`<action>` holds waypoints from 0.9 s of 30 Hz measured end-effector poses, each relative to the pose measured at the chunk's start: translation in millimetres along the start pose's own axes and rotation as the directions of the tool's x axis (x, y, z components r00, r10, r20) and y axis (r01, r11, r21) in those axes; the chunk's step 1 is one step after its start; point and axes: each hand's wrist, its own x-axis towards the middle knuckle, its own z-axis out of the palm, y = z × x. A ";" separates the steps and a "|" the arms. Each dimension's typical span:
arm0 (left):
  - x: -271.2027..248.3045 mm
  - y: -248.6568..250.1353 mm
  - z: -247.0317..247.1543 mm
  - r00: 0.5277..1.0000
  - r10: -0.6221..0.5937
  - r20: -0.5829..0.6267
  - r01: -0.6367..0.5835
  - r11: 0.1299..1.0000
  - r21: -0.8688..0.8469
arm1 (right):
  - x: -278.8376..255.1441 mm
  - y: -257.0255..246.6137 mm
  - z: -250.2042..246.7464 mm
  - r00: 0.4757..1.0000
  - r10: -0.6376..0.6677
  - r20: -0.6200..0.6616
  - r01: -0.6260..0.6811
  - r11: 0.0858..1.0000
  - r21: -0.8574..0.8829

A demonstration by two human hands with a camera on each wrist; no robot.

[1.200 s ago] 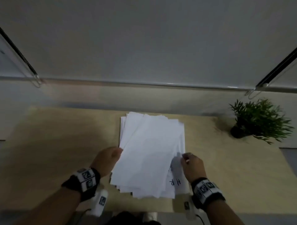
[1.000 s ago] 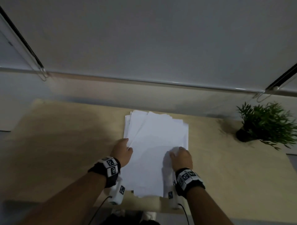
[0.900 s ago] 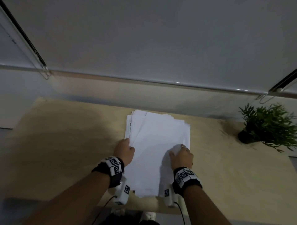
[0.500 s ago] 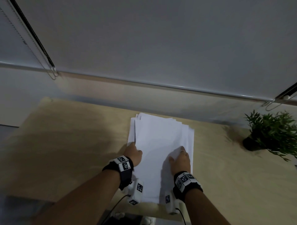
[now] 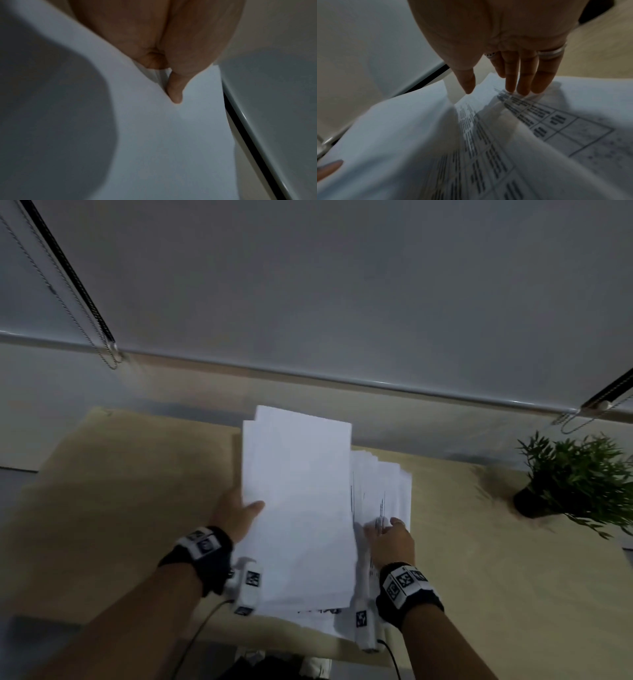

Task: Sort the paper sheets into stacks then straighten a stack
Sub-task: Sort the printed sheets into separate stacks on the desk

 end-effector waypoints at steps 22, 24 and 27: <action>11.9 -57.5 -79.7 0.996 -0.087 -0.024 0.079 0.966 -0.245 | -17.1 -30.5 36.2 0.991 0.135 0.021 -0.136 0.986 0.099; 21.0 -72.1 -77.8 0.995 -0.101 0.005 0.099 0.962 -0.255 | -20.6 -38.3 9.8 0.998 0.009 -0.059 -0.006 0.999 0.053; 29.3 -91.2 -65.5 0.990 -0.118 0.078 0.134 0.961 -0.242 | -26.3 -59.8 -41.4 0.945 -0.238 -0.222 0.234 0.971 -0.048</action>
